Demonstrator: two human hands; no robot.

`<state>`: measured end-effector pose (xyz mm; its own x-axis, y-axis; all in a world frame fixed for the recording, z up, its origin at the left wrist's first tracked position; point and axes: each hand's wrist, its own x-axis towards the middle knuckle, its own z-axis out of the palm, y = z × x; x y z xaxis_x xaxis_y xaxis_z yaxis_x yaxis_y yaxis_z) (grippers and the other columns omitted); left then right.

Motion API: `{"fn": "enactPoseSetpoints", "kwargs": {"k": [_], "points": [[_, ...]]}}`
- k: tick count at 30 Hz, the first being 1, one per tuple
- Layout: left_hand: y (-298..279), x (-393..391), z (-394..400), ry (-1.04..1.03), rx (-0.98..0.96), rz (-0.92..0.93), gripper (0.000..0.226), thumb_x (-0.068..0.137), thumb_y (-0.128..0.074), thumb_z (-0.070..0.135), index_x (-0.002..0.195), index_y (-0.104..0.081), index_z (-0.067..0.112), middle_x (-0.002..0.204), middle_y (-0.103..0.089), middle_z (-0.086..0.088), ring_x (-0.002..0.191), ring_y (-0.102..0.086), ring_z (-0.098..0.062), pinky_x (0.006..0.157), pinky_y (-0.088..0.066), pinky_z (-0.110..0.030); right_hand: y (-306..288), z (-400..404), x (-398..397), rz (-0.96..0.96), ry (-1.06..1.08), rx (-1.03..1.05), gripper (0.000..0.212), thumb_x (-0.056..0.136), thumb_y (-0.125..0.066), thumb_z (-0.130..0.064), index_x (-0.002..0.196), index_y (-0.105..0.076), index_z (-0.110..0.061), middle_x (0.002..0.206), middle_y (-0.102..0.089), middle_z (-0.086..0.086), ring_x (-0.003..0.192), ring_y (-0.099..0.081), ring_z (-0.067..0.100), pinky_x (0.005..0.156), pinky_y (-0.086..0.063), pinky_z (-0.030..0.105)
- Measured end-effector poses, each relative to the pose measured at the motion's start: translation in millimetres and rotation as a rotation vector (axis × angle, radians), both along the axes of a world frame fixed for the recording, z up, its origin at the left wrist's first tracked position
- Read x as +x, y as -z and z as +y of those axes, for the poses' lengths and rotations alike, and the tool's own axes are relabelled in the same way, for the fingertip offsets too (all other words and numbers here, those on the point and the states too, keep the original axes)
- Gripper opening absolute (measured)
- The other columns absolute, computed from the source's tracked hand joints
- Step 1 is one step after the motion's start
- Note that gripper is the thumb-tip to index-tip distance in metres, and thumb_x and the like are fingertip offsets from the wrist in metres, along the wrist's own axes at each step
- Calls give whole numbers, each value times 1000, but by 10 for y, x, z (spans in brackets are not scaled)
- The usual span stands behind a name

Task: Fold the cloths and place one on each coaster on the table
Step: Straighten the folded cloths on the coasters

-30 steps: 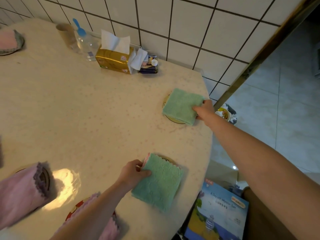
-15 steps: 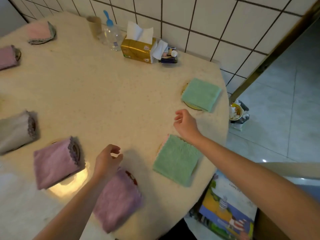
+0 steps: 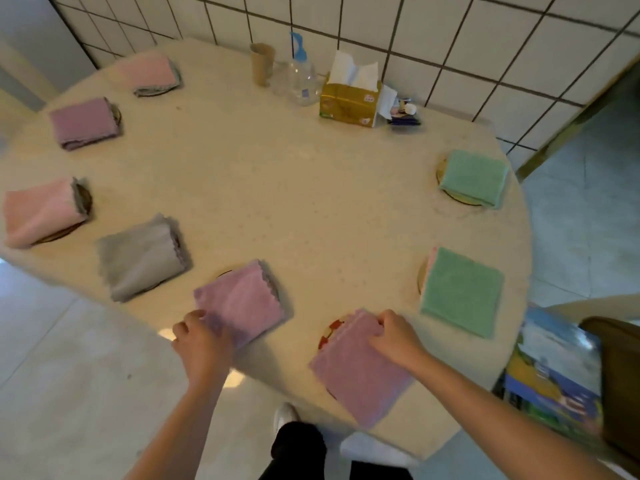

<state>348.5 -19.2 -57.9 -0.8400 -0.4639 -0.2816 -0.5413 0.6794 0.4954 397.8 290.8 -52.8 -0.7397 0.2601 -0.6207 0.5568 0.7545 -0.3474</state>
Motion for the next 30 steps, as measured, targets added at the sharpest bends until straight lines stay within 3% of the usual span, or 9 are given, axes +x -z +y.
{"fn": "enactPoseSetpoints", "kwargs": {"k": [3, 6, 8, 12, 16, 19, 24, 27, 30], "points": [[-36, 50, -162, -179, 258, -98, 41, 81, -66, 13, 118, -49, 4, 103, -56, -15, 91, -52, -34, 79, -44, -41, -102, -96, -40, -131, 6, 67, 52, 76, -63, -41, 119, -52, -14, 116, -64, 9, 106, -61, 28, 87, -49, 35], [-84, 66, -223, -259, 383, -133, 33, 78, -71, 18, 104, -53, 7, 93, -58, -12, 84, -51, -29, 73, -41, -35, -266, -151, -47, -179, -54, 89, 58, 81, -63, -42, 129, -49, -14, 126, -59, 10, 116, -55, 28, 96, -42, 33], [-70, 28, -260, -286, 440, -153, 32, 75, -74, 24, 96, -57, 6, 91, -61, -12, 80, -53, -29, 69, -41, -33, -363, -128, -38, -152, -92, 52, 54, 80, -65, -41, 127, -51, -17, 123, -60, 9, 114, -54, 27, 94, -41, 32], [-111, -127, -283, -332, 689, -203, 36, 75, -78, 28, 94, -60, 3, 86, -60, -10, 79, -55, -27, 72, -48, -35, -413, -48, 12, -37, -53, -199, 32, 70, -70, -35, 98, -58, -27, 97, -63, -4, 92, -59, 17, 73, -50, 29], [-228, -244, -280, -315, 988, -173, 36, 82, -70, 9, 113, -55, -2, 105, -63, -15, 90, -61, -28, 75, -52, -36, -470, -30, 105, -44, 106, -288, 37, 78, -70, -24, 104, -45, -16, 95, -51, -4, 92, -53, 15, 66, -43, 25], [-321, -328, -301, -180, 1131, -167, 37, 84, -58, -4, 120, -53, -1, 108, -64, -16, 91, -63, -28, 63, -57, -34, -486, 15, 211, -115, 302, -454, 29, 82, -69, -20, 106, -59, -9, 98, -65, 4, 91, -64, 19, 74, -53, 33], [-479, -579, -376, 156, 1190, -244, 47, 77, -59, -10, 120, -53, 9, 109, -64, -13, 96, -64, -26, 73, -59, -37, -399, -48, 455, 69, 820, -976, 28, 87, -62, -15, 113, -63, -5, 106, -70, 14, 96, -67, 26, 76, -55, 35], [-348, -743, -459, 243, 1008, -340, 54, 70, -69, -2, 121, -53, 0, 110, -65, -18, 90, -66, -26, 70, -57, -37, -240, -162, 591, 152, 997, -960, 27, 91, -58, -14, 115, -61, -5, 104, -70, 12, 92, -67, 24, 71, -55, 33], [-162, -872, -575, 256, 857, -388, 46, 81, -66, -3, 124, -51, -3, 120, -60, -24, 98, -61, -33, 83, -52, -44, -132, -279, 665, 177, 1020, -879, 26, 93, -55, -10, 118, -58, -4, 102, -69, 9, 93, -65, 22, 72, -54, 34]]}}
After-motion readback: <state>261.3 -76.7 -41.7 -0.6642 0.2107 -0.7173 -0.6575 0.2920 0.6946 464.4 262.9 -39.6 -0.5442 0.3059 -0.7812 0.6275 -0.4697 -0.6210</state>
